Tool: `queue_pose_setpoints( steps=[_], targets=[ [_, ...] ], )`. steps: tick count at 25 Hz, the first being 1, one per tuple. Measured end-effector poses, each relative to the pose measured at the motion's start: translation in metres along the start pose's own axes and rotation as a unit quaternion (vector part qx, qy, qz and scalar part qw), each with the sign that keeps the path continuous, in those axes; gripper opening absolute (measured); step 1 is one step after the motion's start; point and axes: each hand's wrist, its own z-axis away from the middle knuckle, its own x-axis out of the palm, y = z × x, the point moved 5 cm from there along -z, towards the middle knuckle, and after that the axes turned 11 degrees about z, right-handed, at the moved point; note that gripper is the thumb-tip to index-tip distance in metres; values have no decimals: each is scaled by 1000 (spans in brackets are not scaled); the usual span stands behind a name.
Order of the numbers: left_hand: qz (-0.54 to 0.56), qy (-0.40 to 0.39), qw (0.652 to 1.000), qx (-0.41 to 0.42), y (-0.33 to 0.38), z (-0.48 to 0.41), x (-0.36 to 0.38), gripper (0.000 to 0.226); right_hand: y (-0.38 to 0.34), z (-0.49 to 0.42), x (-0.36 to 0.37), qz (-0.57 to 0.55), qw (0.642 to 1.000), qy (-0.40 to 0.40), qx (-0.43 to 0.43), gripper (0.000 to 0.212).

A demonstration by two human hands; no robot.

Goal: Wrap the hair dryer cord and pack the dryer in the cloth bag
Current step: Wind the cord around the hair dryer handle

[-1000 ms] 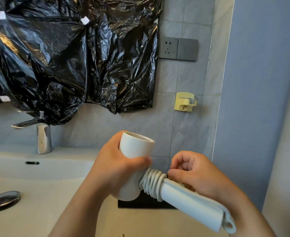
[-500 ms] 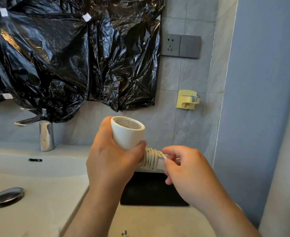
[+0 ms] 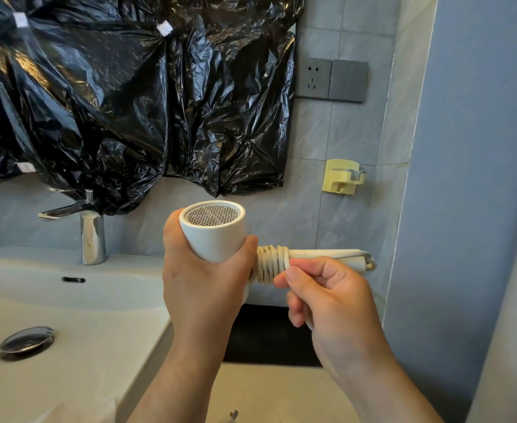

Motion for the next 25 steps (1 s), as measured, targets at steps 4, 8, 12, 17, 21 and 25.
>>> queue_pose_setpoints(
  steps=[4,8,12,17,21,25],
  targets=[
    [29,5,999,-40,-10,-8,-3,53,-2,-3,0,6,998,-51,-24,18],
    [97,41,985,-140,-24,-16,-5,59,-4,-1,0,85,994,-38,-64,15],
    [121,-21,968,-219,-27,-20,-2,43,2,-10,-14,224,972,-27,-68,35],
    [77,-172,951,-245,-22,-19,2,42,16,-15,-29,139,978,-152,-13,20],
    [34,-283,922,-261,-17,-16,1,45,24,-13,-29,38,947,-316,48,37],
    [-75,-322,930,-160,-8,-20,2,49,34,-10,-18,159,934,-305,99,20]
  ],
)
